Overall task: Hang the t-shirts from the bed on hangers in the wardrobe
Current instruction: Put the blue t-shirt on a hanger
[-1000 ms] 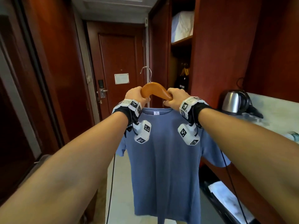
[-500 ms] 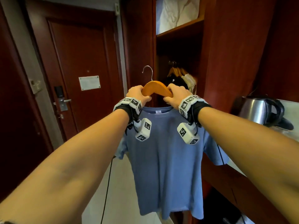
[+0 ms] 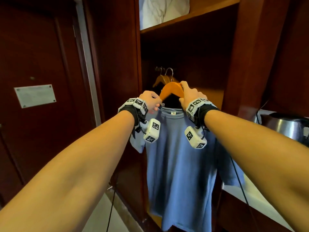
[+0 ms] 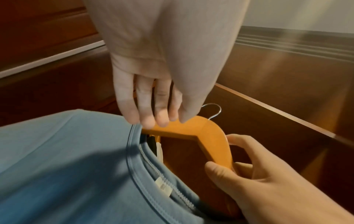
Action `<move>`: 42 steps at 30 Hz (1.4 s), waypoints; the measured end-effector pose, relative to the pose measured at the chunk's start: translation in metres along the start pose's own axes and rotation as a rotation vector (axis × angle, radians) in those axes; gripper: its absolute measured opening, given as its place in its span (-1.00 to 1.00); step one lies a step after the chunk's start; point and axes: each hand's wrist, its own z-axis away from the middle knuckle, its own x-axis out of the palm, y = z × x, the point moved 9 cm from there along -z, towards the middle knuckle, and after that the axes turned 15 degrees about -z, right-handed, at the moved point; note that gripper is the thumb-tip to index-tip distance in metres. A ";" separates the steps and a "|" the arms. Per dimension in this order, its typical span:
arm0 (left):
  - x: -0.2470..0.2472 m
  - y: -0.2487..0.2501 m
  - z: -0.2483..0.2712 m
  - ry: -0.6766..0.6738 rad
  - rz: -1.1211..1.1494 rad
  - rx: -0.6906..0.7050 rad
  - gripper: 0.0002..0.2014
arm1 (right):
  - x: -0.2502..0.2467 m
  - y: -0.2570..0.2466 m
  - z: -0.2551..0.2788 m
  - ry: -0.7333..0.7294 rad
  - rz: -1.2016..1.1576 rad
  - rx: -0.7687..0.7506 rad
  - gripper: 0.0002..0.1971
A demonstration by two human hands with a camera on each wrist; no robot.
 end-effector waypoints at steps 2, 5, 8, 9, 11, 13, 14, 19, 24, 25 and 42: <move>0.001 -0.007 -0.040 -0.021 0.030 0.015 -0.89 | 0.019 0.005 -0.038 0.002 0.048 0.021 -0.52; 0.004 -0.018 -0.098 -0.061 0.047 0.036 -0.90 | 0.048 0.016 -0.100 -0.017 0.093 0.045 -0.50; -0.003 -0.026 -0.157 -0.044 0.061 0.047 -0.90 | 0.067 0.021 -0.161 0.012 0.091 0.052 -0.52; -0.007 -0.032 -0.176 -0.020 0.074 0.041 -0.90 | 0.073 0.022 -0.179 0.022 0.091 0.058 -0.53; -0.012 -0.043 -0.213 0.012 0.085 0.021 -0.88 | 0.088 0.025 -0.211 0.027 0.091 0.077 -0.52; -0.013 -0.053 -0.248 0.028 0.094 0.014 -0.87 | 0.102 0.028 -0.245 0.021 0.094 0.095 -0.47; -0.015 -0.055 -0.259 0.039 0.093 0.011 -0.88 | 0.105 0.030 -0.256 0.016 0.102 0.099 -0.45; -0.017 -0.069 -0.335 0.076 0.105 0.038 -0.87 | 0.125 0.038 -0.324 0.033 0.156 0.129 -0.44; -0.013 -0.079 -0.401 0.068 0.129 0.066 -0.85 | 0.153 0.031 -0.376 0.066 0.193 0.108 -0.41; -0.012 -0.082 -0.413 0.068 0.123 0.062 -0.84 | 0.160 0.029 -0.386 0.066 0.203 0.111 -0.42; -0.003 -0.094 -0.512 0.192 -0.047 -0.022 -0.67 | 0.229 0.063 -0.477 -0.053 0.097 0.137 -0.37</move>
